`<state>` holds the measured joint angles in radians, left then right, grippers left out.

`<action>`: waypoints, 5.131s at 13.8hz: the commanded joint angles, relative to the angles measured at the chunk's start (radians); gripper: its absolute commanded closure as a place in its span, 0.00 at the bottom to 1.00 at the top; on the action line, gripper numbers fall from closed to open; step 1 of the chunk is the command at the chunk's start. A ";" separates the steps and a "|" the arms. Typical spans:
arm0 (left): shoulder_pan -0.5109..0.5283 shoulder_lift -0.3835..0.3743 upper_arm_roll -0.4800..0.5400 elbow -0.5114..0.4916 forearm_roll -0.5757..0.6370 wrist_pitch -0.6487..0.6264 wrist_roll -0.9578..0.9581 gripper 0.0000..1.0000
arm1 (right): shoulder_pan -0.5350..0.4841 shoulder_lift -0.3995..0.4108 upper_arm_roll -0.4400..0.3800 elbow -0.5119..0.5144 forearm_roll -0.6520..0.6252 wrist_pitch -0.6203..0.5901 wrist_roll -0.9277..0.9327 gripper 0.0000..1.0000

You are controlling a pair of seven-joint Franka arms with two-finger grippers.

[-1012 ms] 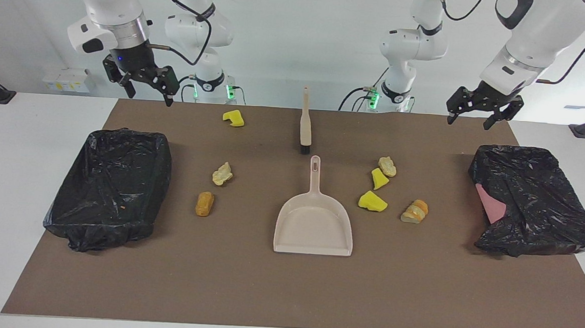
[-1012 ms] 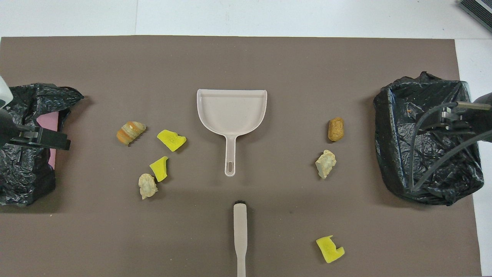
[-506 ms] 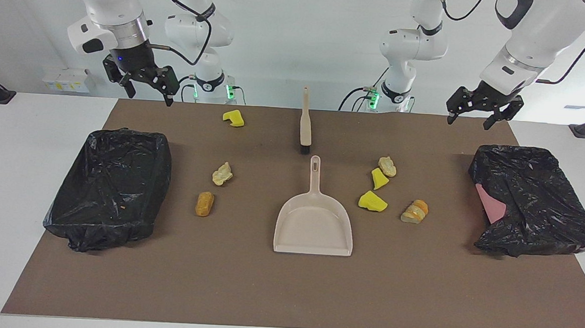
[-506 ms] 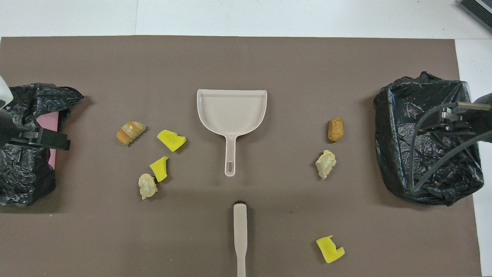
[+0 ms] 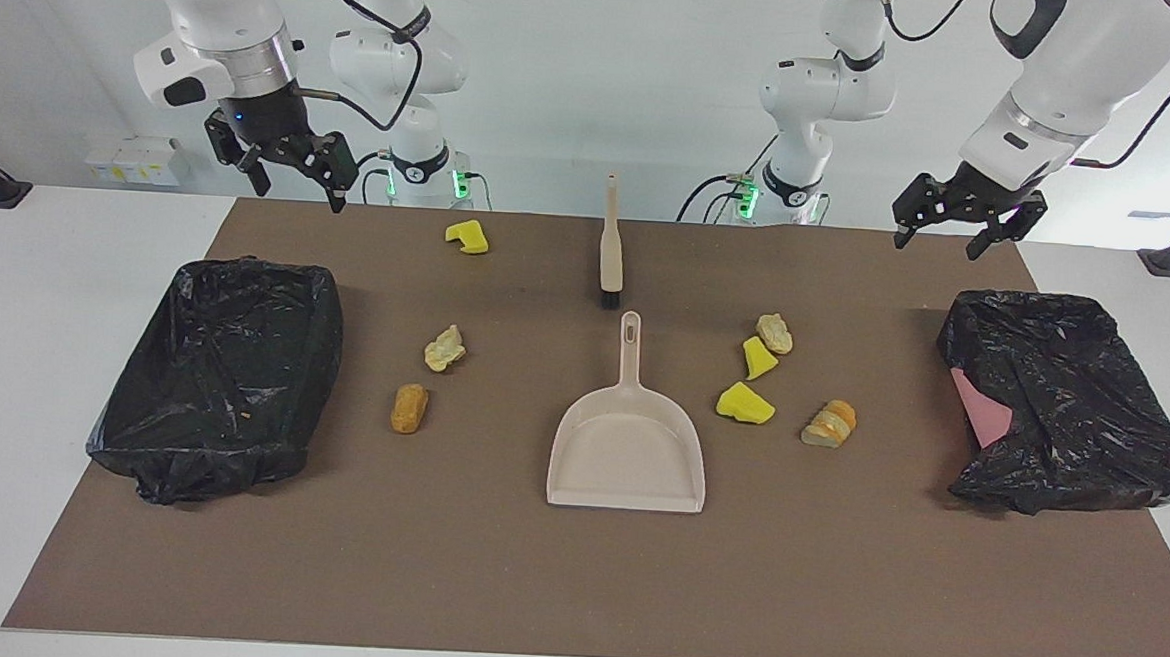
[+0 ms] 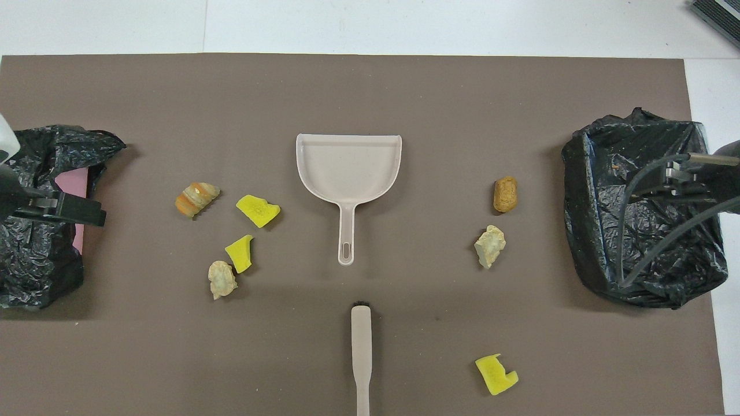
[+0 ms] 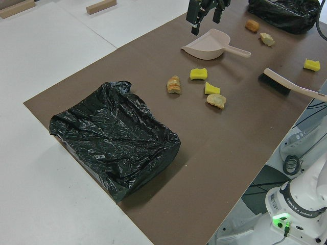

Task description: Sweep and dump trash in bin

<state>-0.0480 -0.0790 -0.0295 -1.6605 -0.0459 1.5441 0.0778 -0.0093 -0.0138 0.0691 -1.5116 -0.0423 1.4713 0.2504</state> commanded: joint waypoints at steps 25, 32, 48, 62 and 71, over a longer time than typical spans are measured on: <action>-0.416 -0.160 -0.006 -0.635 -0.080 0.494 -0.001 0.00 | 0.362 0.268 0.018 -0.039 0.012 0.352 0.408 0.00; -0.755 -0.232 -0.006 -0.927 -0.101 0.751 -0.195 0.00 | 0.534 0.520 0.018 0.115 0.004 0.405 0.501 0.00; -1.023 -0.188 -0.096 -0.990 -0.101 0.973 -0.785 0.00 | 0.578 0.534 0.038 -0.047 0.038 0.627 0.366 0.16; -1.003 -0.134 -0.092 -0.947 -0.098 0.956 -0.812 0.81 | 0.499 0.417 0.037 -0.038 0.025 0.509 0.103 1.00; -0.854 -0.182 -0.087 -0.820 -0.029 0.708 -0.828 1.00 | 0.351 0.345 0.035 -0.042 0.021 0.324 -0.701 1.00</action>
<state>-0.9581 -0.2229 -0.1124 -2.5312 -0.1086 2.3498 -0.7425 0.3672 0.3534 0.0948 -1.5256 -0.0202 1.8101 -0.2938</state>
